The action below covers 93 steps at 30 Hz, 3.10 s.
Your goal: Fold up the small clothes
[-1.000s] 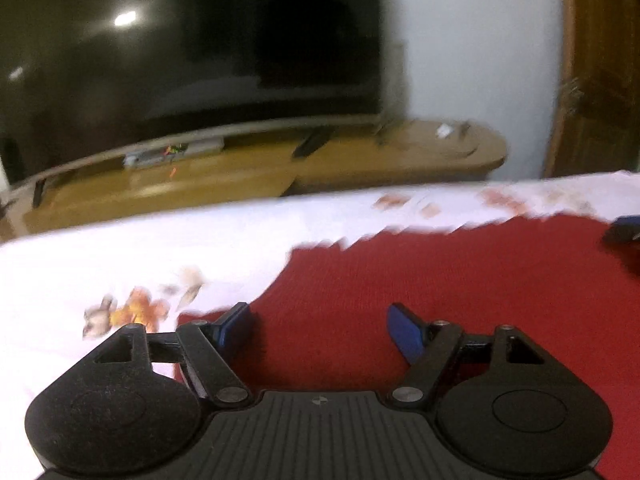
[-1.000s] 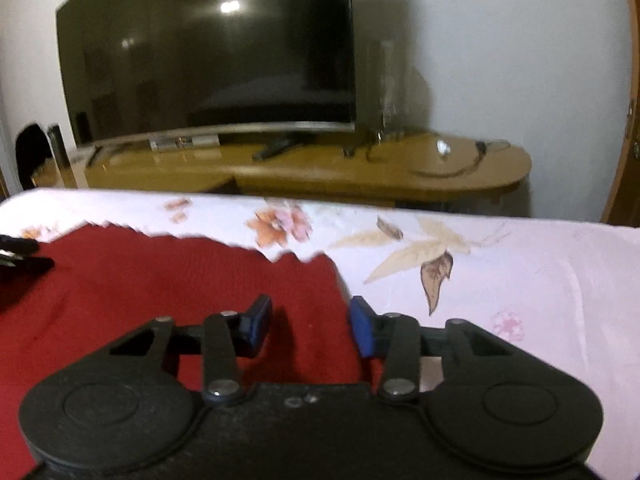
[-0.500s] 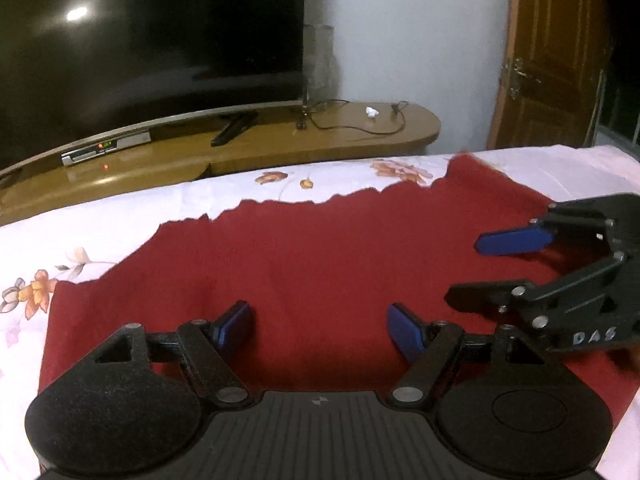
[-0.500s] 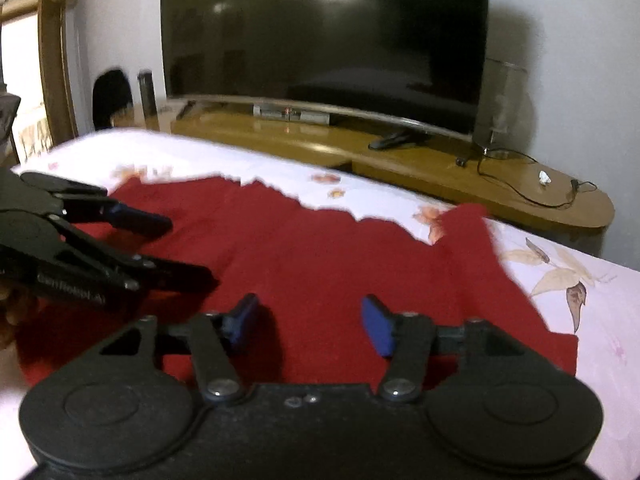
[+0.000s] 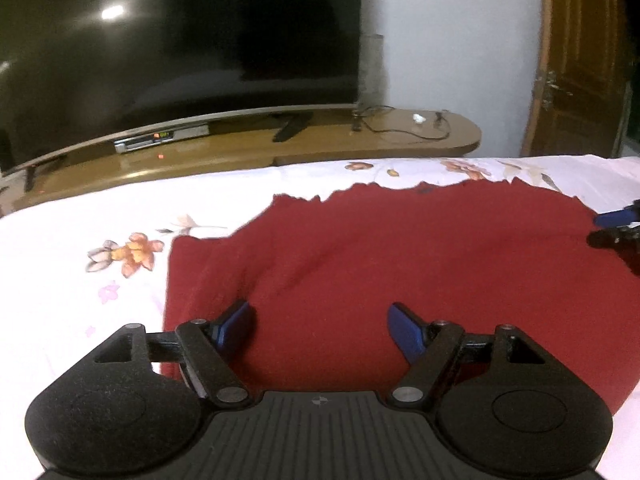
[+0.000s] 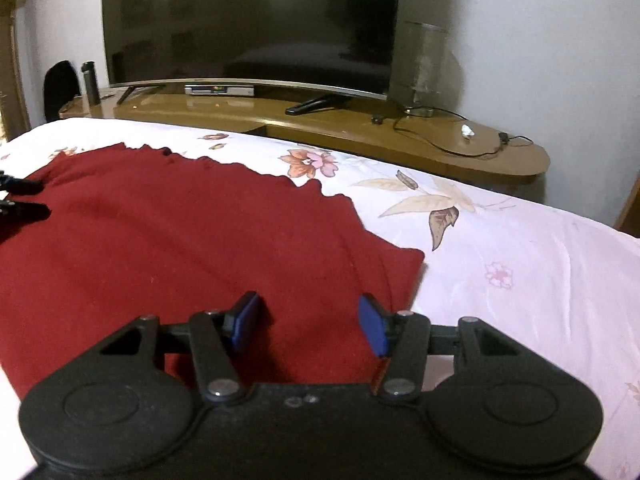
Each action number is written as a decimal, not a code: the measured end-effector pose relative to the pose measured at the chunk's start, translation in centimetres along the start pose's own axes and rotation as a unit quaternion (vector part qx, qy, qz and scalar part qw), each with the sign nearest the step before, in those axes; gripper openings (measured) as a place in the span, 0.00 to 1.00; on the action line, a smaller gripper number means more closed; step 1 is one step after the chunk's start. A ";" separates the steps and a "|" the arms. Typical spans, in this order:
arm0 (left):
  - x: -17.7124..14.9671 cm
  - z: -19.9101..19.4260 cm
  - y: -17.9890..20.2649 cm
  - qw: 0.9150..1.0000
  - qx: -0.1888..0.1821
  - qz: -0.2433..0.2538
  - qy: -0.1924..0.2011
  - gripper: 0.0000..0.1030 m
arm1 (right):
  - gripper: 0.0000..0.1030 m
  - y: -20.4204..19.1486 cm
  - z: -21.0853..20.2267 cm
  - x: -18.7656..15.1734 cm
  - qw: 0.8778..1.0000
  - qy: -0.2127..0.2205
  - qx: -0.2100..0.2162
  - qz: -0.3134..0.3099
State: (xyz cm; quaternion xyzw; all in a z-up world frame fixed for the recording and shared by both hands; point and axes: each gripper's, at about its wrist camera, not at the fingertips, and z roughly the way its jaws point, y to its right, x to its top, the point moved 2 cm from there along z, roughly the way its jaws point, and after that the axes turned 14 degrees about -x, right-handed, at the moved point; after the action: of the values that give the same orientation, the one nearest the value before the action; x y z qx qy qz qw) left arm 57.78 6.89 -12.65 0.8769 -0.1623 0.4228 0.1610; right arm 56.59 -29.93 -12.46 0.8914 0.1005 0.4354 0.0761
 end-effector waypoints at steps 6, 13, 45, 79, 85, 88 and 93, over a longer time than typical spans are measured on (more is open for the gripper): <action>0.2 -3.0 3.8 0.998 -0.052 0.001 0.024 0.73 | 0.41 -3.3 -6.0 0.3 0.997 0.043 0.047 0.040; -2.4 -1.2 5.2 0.999 -0.047 0.014 -0.004 0.73 | 0.47 -11.9 -6.0 -1.8 0.995 0.027 0.091 -0.040; -6.7 -5.9 6.6 0.998 0.025 -0.051 0.000 0.78 | 0.39 -10.6 -12.0 -6.3 0.998 0.040 0.033 0.027; -12.3 -12.8 0.5 0.912 -0.071 -0.392 0.102 0.80 | 0.41 -4.7 -14.2 -8.6 0.992 0.019 0.011 0.123; -12.1 -11.1 -1.3 0.884 -0.093 -0.440 0.131 0.80 | 0.20 -9.5 -12.4 -5.5 0.993 0.034 0.054 0.100; -11.7 -10.4 -1.8 0.878 -0.098 -0.448 0.135 0.80 | 0.20 -11.6 -10.8 -3.6 0.992 0.042 0.073 0.097; -11.7 -10.8 -1.9 0.874 -0.105 -0.454 0.137 0.80 | 0.18 -13.6 -7.3 -4.5 0.996 -0.003 0.072 0.056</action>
State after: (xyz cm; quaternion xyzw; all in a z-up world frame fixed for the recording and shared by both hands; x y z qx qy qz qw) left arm 44.26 14.87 -15.82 0.7657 0.2333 0.3993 0.4471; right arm 46.57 -17.46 -14.44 0.9003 0.0812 0.4275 -0.0129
